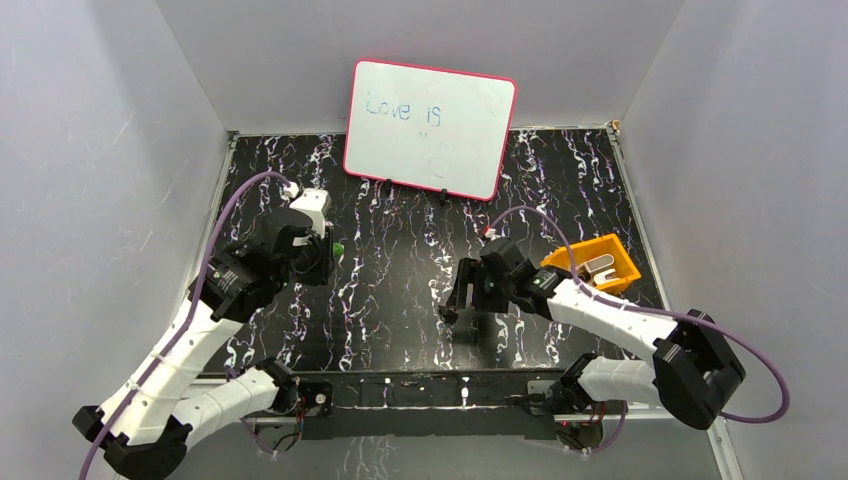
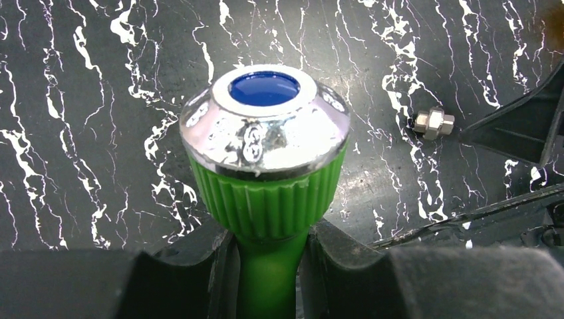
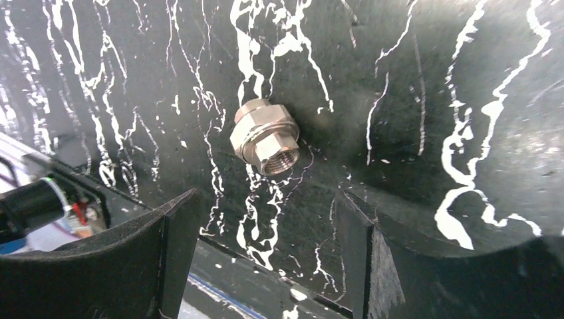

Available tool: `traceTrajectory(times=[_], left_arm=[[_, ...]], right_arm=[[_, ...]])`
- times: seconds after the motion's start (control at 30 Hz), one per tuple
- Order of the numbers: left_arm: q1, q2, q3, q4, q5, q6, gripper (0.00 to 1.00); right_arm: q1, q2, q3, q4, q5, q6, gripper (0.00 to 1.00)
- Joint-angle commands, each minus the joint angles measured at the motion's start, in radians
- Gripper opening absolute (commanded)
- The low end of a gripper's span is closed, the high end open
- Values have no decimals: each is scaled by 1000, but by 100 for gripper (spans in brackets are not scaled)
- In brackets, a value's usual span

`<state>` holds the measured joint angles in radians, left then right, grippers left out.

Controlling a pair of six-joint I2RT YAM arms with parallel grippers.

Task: Install the water faucets
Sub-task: Move the adaptor to the center of the board, then adjust the adaptor at the center of the board.

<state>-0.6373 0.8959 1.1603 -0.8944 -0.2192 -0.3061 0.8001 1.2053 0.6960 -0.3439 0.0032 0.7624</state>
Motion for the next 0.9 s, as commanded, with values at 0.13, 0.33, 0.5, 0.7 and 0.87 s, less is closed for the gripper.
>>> traceTrajectory(times=[0.13, 0.33, 0.5, 0.7, 0.87], left_arm=[[0, 1, 5, 19, 42, 8, 0], [0, 3, 6, 20, 52, 8, 0], [-1, 4, 6, 21, 58, 7, 0], [0, 5, 1, 24, 65, 7, 0], [0, 9, 2, 29, 73, 7, 0]], right_arm=[[-48, -38, -118, 335, -155, 155, 81], [-69, 12, -117, 356, -160, 145, 82], [-70, 50, -111, 345, -166, 119, 81], [-69, 76, -111, 311, -184, 92, 80], [-69, 119, -107, 335, -216, 78, 78]])
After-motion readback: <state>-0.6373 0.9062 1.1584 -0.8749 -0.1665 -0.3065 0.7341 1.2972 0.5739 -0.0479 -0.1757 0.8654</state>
